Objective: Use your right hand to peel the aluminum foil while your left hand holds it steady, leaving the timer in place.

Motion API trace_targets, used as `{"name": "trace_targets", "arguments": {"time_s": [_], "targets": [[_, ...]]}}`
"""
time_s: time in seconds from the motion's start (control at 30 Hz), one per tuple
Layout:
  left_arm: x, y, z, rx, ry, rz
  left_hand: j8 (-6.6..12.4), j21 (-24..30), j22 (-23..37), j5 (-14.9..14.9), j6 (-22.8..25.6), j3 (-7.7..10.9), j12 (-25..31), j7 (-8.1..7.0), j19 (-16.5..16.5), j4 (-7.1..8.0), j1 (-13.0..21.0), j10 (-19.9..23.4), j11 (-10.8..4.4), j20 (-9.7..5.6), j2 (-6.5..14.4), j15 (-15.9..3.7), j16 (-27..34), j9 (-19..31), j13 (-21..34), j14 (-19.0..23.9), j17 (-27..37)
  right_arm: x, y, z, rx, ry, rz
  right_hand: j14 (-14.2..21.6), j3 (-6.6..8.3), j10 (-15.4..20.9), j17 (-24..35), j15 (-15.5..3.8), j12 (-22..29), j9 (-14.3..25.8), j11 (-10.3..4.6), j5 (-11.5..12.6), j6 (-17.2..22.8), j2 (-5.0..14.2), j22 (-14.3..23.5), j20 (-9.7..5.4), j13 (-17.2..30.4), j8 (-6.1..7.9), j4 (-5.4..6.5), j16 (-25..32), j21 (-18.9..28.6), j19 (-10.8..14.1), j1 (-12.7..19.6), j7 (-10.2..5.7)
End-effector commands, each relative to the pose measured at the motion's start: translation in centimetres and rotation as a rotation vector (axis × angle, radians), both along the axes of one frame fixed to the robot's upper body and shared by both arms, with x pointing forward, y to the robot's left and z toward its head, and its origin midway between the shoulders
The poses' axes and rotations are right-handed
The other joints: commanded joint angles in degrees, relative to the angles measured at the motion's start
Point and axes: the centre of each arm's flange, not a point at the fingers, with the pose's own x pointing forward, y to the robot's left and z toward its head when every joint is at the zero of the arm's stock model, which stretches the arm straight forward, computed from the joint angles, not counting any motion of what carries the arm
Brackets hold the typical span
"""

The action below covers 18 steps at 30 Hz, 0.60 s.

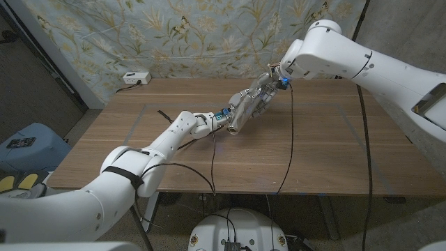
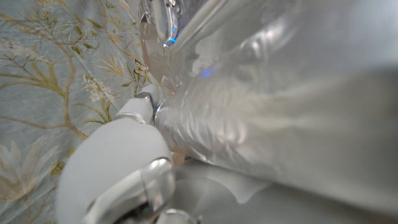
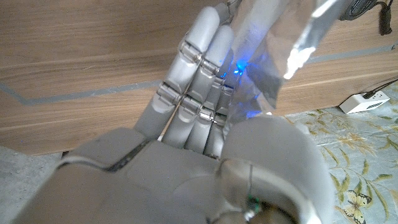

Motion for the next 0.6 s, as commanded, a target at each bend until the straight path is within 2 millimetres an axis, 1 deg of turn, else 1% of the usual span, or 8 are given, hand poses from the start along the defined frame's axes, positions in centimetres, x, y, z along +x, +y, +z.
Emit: {"name": "trace_targets", "arguments": {"time_s": [0.03, 0.17, 0.2, 0.3, 0.6], "targets": [[-1.1, 1.4, 0.2, 0.030, 0.000, 0.034, 0.59, 0.33, 0.06, 0.16, 1.62, 0.44, 0.70, -0.09, 0.57, 0.17, 0.91, 1.36, -0.49, -0.09, 0.08, -0.21, 0.47, 0.02, -0.08, 0.83, -0.04, 0.3, -1.8, 0.7, -0.003, -0.026, -0.014, 0.34, 0.66, 0.30, 0.33, -0.31, 0.38, 0.37, -0.32, -0.18, 0.64, -0.08, 0.21, -0.07, 0.10, -0.19, -0.01, -0.06, 0.41, -0.31, 0.79, 0.18], [-1.3, 1.6, 0.4, 0.025, -0.002, 0.042, 0.52, 0.33, 0.06, 0.16, 1.79, 0.47, 0.70, -0.12, 0.62, 0.14, 1.19, 1.70, -0.92, -0.14, 0.12, -0.22, 0.55, -0.08, -0.20, 0.88, -0.07, 0.3, -2.4, 1.1, -0.013, -0.034, -0.025, 0.35, 0.87, 0.19, 0.51, -0.26, 0.33, 0.38, -0.39, -0.20, 0.64, -0.05, 0.21, -0.10, 0.05, -0.30, 0.06, -0.12, 0.51, -0.43, 0.81, 0.11], [-1.3, 1.6, 0.4, 0.023, -0.004, 0.041, 0.50, 0.30, 0.06, 0.16, 1.85, 0.49, 0.63, -0.21, 0.54, 0.09, 1.32, 1.62, -1.24, -0.23, 0.07, -0.27, 0.57, -0.12, -0.22, 0.93, -0.11, 0.2, -2.6, 1.2, -0.015, -0.036, -0.029, 0.38, 0.93, 0.22, 0.58, -0.29, 0.35, 0.37, -0.34, -0.21, 0.68, -0.07, 0.21, -0.09, 0.04, -0.34, 0.05, -0.12, 0.56, -0.44, 0.83, 0.10], [-1.5, 1.5, 0.4, 0.016, 0.000, 0.039, 0.40, 0.30, 0.06, 0.18, 1.89, 0.52, 0.60, -0.48, 0.59, 0.27, 1.28, 1.68, -1.44, -0.28, 0.13, -0.40, 0.55, -0.19, -0.24, 0.92, -0.18, 0.0, -2.9, 1.4, -0.020, -0.045, -0.037, 0.39, 1.11, 0.19, 0.72, -0.32, 0.37, 0.39, -0.33, -0.23, 0.69, -0.08, 0.21, -0.08, 0.06, -0.41, 0.04, -0.16, 0.65, -0.48, 0.90, 0.11], [-1.8, 1.2, 0.2, -0.002, 0.018, 0.031, 0.12, 0.22, 0.05, 0.16, 1.83, 0.51, 0.47, -0.79, 0.50, 0.33, 1.50, 1.71, -1.43, -0.38, 0.12, -0.65, 0.51, -0.37, -0.28, 0.69, -0.28, -0.2, -3.2, 1.7, -0.020, -0.052, -0.044, 0.23, 1.53, 0.07, 1.12, -0.20, 0.34, 0.49, -0.35, -0.32, 0.65, -0.22, 0.22, -0.12, -0.05, -0.68, 0.18, -0.42, 0.94, -0.68, 0.84, 0.08]]}}
